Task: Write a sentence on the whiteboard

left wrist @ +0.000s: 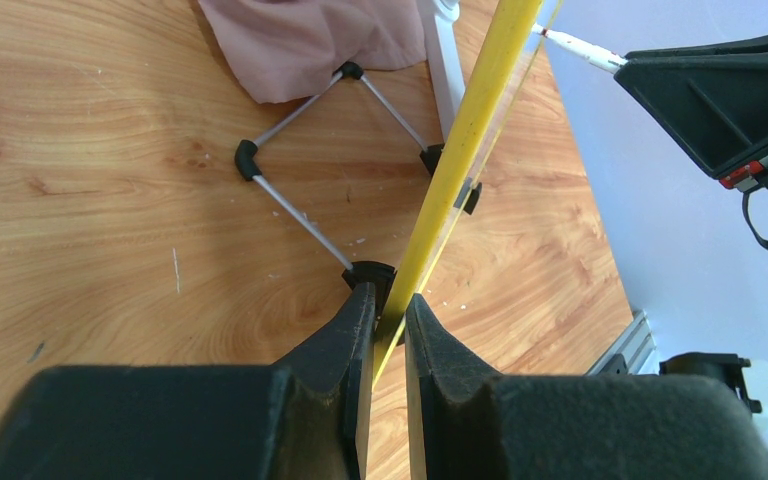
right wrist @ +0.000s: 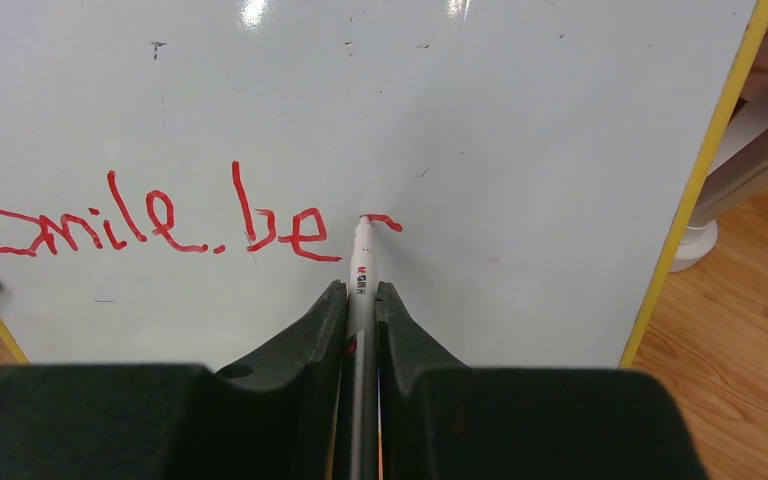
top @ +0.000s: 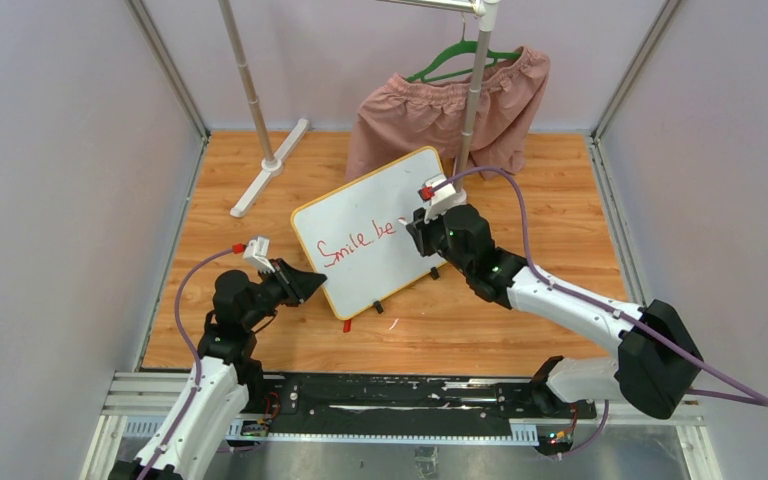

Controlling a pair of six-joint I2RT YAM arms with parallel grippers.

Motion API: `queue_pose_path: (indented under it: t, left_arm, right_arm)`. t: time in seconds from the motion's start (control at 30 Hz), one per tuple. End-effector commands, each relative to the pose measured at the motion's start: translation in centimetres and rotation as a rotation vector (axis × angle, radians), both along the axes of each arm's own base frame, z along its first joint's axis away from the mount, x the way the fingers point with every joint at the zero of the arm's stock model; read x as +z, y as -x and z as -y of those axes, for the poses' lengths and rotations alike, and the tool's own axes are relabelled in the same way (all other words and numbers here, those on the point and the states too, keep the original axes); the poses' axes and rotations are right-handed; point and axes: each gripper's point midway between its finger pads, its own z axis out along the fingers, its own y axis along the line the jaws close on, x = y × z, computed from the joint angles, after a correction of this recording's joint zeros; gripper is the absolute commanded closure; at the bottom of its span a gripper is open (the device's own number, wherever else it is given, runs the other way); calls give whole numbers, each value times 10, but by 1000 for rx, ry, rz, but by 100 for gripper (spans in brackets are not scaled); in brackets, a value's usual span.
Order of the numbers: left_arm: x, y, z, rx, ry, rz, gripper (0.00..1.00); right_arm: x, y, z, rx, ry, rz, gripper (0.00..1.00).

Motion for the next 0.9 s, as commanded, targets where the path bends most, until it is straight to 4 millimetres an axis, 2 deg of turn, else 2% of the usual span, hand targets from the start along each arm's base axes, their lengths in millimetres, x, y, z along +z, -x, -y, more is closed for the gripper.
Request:
queue_pose_path:
  t: [0.0, 0.4, 0.87]
  left_arm:
    - [0, -1, -2, 12, -13, -4, 100]
    - [0, -1, -2, 12, -13, -4, 100]
    - [0, -1, -2, 10, -13, -6, 100]
  right_arm:
    - [2, 0, -2, 3, -8, 3, 100]
    - [-12, 4, 7, -16, 24, -22, 100]
    - [-18, 3, 19, -71, 56, -33, 100]
